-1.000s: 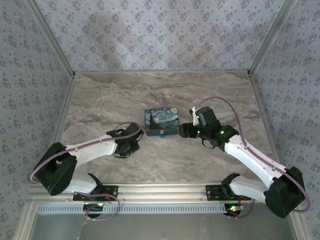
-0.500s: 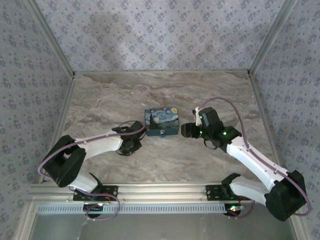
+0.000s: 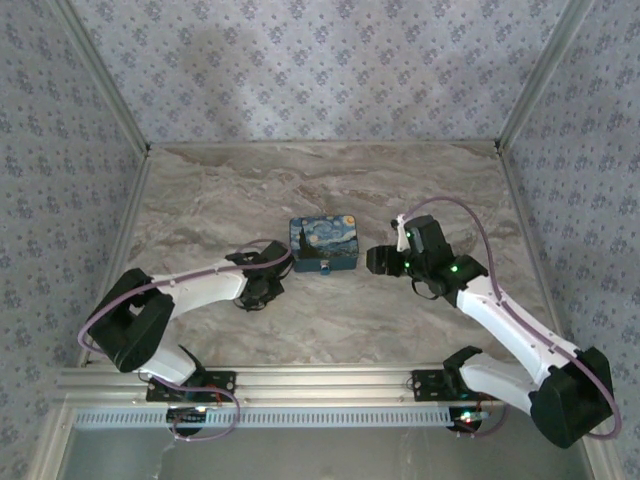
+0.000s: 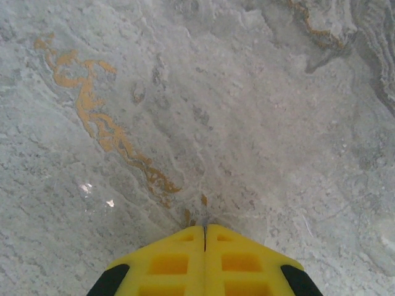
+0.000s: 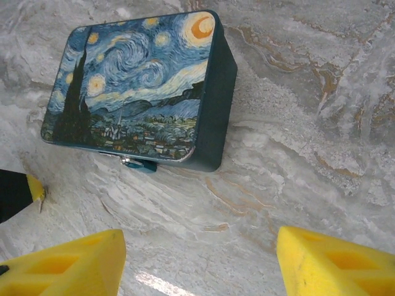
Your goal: Unlock a padlock with a key
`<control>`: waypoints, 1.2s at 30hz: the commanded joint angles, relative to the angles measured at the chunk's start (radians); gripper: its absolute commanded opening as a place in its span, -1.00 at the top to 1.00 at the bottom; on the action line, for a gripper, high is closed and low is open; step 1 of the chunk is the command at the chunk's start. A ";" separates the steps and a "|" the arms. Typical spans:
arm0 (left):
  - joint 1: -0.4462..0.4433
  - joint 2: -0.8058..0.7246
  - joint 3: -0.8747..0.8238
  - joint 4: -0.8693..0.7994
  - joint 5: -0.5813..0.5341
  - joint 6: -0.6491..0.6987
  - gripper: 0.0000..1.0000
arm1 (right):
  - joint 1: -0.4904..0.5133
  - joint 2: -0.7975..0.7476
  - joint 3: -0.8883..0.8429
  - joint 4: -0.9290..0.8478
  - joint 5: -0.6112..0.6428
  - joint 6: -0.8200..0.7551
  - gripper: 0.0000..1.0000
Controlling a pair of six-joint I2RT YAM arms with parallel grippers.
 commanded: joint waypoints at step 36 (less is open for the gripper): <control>-0.145 -0.172 0.487 0.103 0.380 0.099 1.00 | 0.125 -0.065 -0.040 0.374 -0.362 0.004 0.37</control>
